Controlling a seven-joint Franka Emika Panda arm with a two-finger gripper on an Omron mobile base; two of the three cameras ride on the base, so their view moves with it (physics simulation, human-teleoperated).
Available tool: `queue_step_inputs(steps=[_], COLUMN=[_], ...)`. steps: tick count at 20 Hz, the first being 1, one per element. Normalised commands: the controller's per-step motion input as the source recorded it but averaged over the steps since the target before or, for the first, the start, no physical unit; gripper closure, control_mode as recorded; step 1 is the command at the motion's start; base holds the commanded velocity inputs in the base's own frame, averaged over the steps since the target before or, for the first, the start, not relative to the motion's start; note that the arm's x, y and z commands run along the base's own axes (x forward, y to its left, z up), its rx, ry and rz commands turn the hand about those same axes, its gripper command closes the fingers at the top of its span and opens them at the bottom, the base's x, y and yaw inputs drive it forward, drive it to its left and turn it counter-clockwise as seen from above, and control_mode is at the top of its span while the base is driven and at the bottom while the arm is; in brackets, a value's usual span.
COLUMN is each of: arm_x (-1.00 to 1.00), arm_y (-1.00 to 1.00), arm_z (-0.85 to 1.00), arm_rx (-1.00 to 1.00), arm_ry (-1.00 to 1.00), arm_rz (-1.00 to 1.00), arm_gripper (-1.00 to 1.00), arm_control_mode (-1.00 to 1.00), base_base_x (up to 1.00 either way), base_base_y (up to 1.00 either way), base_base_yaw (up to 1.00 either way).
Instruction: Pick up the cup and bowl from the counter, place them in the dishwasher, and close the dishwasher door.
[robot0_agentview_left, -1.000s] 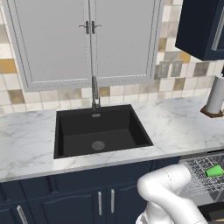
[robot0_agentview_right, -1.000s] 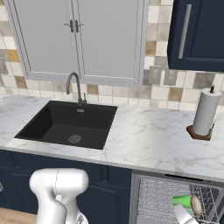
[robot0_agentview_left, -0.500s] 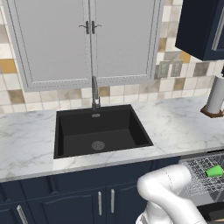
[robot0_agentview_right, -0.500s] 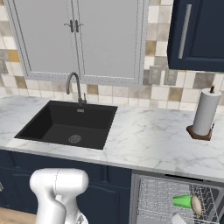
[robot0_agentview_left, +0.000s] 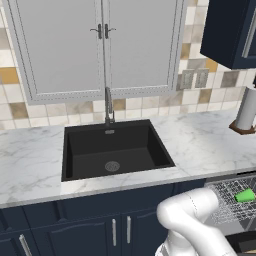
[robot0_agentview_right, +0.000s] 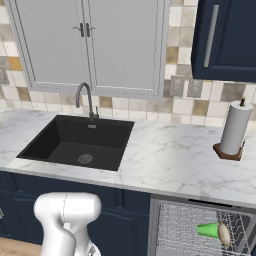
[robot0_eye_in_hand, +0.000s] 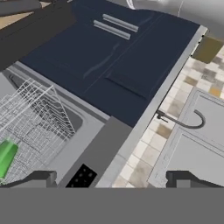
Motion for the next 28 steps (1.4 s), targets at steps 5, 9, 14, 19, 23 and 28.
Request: queue_step_inputs(steps=[5,9,14,19,23,28], arm_x=[-0.37,-0.43,-0.47,-0.26,-0.03,-0.01], arm_y=[0.03,0.0,0.0,0.13,0.15,0.01], arm_z=[-0.36,-0.43,-0.6,-0.78,-0.85,-0.66], arm_rx=[-0.1,-0.13,-0.14,-0.22,-0.28,-0.19], arm_ry=[-0.08,-0.09,-0.11,-0.12,-0.16,-0.15], arm_rz=[0.07,0.06,0.07,0.06,0.0,0.01], arm_gripper=[-1.0,-1.0,-1.0,-1.0,-1.0,-1.0], arm_control_mode=[-1.0,-1.0,-1.0,-1.0,-1.0,-1.0], base_base_x=[0.0,0.0,0.0,0.0,0.0,0.0], base_base_y=[0.0,0.0,0.0,0.0,0.0,0.0], base_base_yaw=[0.0,0.0,0.0,0.0,0.0,0.0])
